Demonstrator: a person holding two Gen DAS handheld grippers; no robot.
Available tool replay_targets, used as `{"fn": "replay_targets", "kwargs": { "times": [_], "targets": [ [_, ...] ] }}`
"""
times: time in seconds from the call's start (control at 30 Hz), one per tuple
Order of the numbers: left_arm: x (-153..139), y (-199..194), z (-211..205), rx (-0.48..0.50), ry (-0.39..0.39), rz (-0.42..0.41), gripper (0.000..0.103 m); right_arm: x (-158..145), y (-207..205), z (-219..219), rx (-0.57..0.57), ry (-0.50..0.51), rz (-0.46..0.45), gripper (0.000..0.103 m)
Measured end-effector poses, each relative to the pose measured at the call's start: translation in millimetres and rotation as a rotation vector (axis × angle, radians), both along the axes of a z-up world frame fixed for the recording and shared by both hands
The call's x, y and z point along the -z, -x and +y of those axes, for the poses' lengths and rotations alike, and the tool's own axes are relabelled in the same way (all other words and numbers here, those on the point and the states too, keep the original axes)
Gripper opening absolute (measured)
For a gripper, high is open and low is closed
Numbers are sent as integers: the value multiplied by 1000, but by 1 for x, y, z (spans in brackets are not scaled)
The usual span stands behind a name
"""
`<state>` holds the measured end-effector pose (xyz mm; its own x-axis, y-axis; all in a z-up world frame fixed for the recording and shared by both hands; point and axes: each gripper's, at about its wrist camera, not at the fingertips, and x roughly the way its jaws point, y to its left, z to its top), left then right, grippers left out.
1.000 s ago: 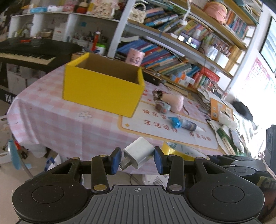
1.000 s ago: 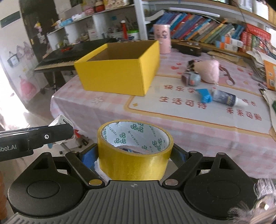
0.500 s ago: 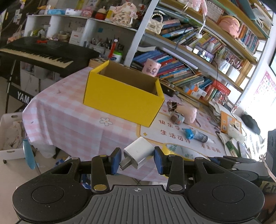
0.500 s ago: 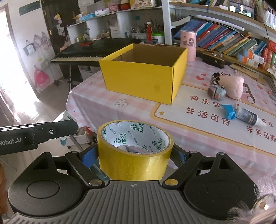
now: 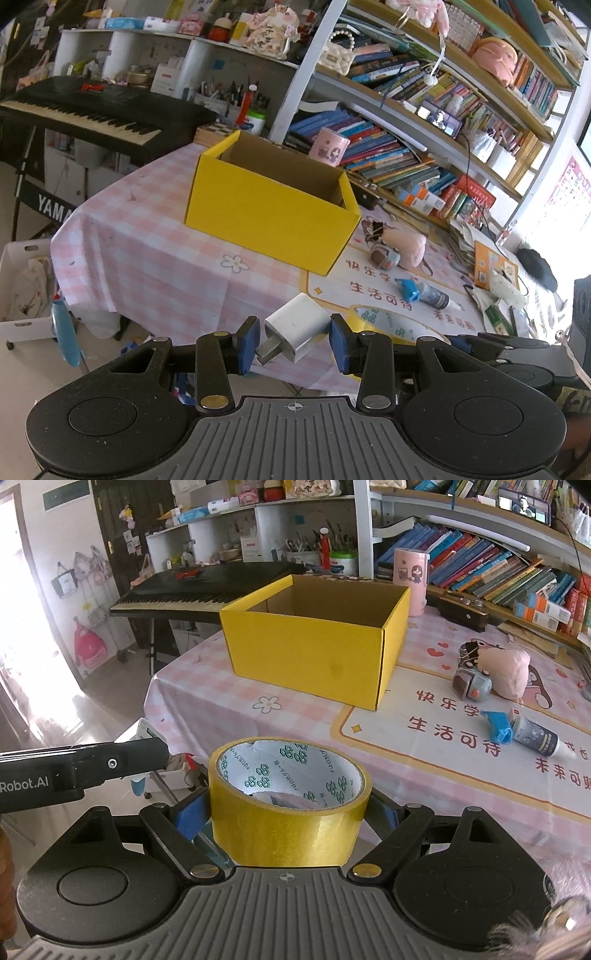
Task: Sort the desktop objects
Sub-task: 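Carry the tape roll and white charger with both tools to the yellow box, then lower both tools into the yellow box and open them, releasing tape and charger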
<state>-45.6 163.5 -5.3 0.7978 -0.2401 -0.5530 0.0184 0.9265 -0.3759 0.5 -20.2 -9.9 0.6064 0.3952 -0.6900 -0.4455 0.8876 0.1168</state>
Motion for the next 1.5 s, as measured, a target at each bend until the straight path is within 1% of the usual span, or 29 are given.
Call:
{"fn": "replay_targets", "kwargs": {
  "times": [0.27,0.4,0.53,0.67,0.93,1.1,1.27,1.37,1.5],
  "targets": [
    [2,-4,3,-9,2,14,39,3,-6,6,-18,3,16,86],
    [1,-6,6,-22,-4,8,39,4,-10,8,-23,-1,11,86],
    [-4,-12,10,-36,-21,-16,39,-1,-20,10,-21,-11,-25,86],
    [-16,-26,14,-42,-37,-54,39,-12,-36,13,-32,-14,-76,86],
    [-53,-77,14,-29,-86,-188,39,-48,-85,13,-35,-41,-218,86],
    [-69,-115,8,-28,-101,-246,39,-68,-125,7,-42,-41,-297,86],
    [-78,-154,-3,-24,-119,-265,39,-75,-168,3,-62,-19,-329,86],
    [-79,-178,-9,-18,-134,-263,39,-72,-191,2,-85,4,-331,86],
    [-74,-210,-16,-15,-161,-247,39,-63,-223,7,-144,53,-323,86]
  ]
}}
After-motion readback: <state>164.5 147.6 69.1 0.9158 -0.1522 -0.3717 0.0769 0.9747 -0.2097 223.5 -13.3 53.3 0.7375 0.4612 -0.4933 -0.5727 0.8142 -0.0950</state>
